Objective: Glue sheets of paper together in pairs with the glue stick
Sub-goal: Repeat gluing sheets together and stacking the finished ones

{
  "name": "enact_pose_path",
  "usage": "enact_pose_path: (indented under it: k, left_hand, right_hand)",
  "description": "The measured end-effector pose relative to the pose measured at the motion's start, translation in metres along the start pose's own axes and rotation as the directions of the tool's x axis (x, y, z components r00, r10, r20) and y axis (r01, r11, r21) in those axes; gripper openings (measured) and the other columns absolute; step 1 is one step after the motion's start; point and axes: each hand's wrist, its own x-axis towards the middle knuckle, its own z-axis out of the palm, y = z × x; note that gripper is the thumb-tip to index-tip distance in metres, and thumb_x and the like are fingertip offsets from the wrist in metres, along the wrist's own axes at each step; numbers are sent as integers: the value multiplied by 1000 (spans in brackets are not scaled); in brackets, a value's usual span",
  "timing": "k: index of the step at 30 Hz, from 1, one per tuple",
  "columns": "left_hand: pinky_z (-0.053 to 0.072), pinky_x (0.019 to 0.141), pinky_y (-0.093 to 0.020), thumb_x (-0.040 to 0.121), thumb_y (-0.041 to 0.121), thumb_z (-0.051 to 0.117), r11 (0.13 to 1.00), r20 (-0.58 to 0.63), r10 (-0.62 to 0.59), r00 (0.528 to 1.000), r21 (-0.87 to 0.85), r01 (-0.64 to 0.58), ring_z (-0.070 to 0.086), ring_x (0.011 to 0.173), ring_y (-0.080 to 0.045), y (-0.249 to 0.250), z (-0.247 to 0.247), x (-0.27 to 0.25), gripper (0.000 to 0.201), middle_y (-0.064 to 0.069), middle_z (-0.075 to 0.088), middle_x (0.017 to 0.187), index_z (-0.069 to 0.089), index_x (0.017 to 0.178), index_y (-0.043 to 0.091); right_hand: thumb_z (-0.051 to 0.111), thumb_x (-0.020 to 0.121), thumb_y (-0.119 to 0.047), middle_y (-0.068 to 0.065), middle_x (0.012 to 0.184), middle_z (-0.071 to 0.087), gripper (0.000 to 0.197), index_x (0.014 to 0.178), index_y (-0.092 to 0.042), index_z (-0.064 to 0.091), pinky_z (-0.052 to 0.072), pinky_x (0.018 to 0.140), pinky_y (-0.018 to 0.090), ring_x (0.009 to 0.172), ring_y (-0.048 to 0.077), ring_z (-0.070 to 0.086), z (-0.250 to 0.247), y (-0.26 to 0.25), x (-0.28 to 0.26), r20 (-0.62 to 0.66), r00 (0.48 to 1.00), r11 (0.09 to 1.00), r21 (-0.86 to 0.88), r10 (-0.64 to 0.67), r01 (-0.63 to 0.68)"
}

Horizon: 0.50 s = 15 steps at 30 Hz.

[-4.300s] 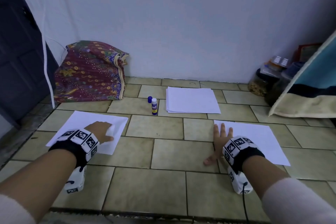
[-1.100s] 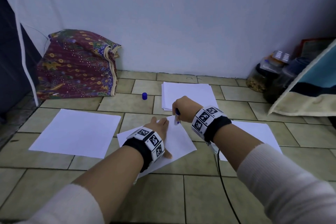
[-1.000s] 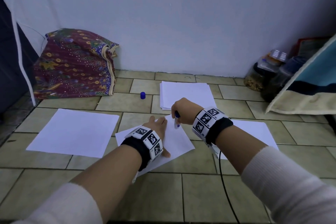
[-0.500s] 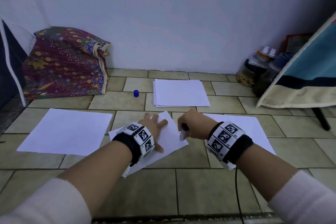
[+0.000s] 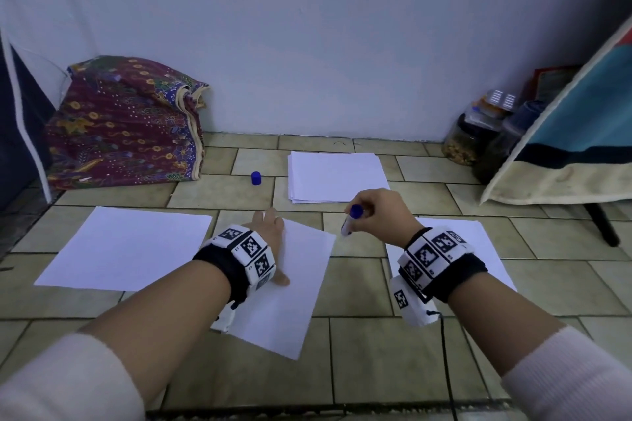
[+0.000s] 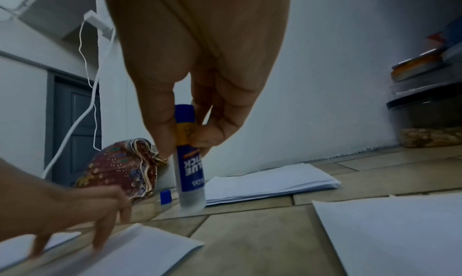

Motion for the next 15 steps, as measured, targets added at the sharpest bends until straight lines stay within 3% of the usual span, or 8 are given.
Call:
enact_pose_path:
  k: [2,5,7,10,12,15]
  left_hand:
    - [43,102,-45,70,49,78,990,-25,123,992,-61,-124,14,142,-24,3,-2,0,102,-4,6,153,17,144,12]
    - [41,104,-43,83,44,68,964,-5,263,965,-30,-263,17,143,-19,8,-5,-4,87,5,3,159,16,149,24]
    - [41,103,-43,84,52,64,968,24,241,970,62,-242,22,140,-20,9,-6,-6,85,2,13,157,17,151,26]
    - [43,96,-40,76,62,67,977,-25,183,983,118,-179,35,130,-21,7,-9,-6,89,-4,31,143,30,144,19]
    - [41,98,-39,72,65,69,984,-47,163,986,87,-158,32,131,-21,5,-7,-4,97,-5,28,145,29,143,11]
    - [38,104,-39,70,62,73,991,-37,121,992,-44,-122,28,136,-22,2,-3,-2,109,-5,20,152,18,146,7]
  right_hand:
    - [76,73,-10,-1,78,63,17,88,-11,67,40,57,12,70,11,53,6,1,7,-1,999,999,-15,34,-34]
    - [70,81,-10,8,87,66,16,96,-7,65,49,63,20,71,17,58,17,6,19,-15,997,997,6,78,-78]
    - [65,84,-8,13,87,68,14,98,-5,63,53,64,24,67,21,61,23,6,26,-37,993,992,58,110,-108]
    - [61,86,-5,12,86,68,16,102,-4,62,57,72,32,73,24,64,30,2,37,-78,986,981,138,147,-136]
    - [62,85,-6,12,95,68,17,101,-6,63,56,80,36,84,26,66,35,-1,43,-88,987,985,120,134,-123]
    - [65,84,-8,12,100,67,17,101,-7,64,55,81,37,91,27,65,43,-6,52,-68,992,993,53,107,-104]
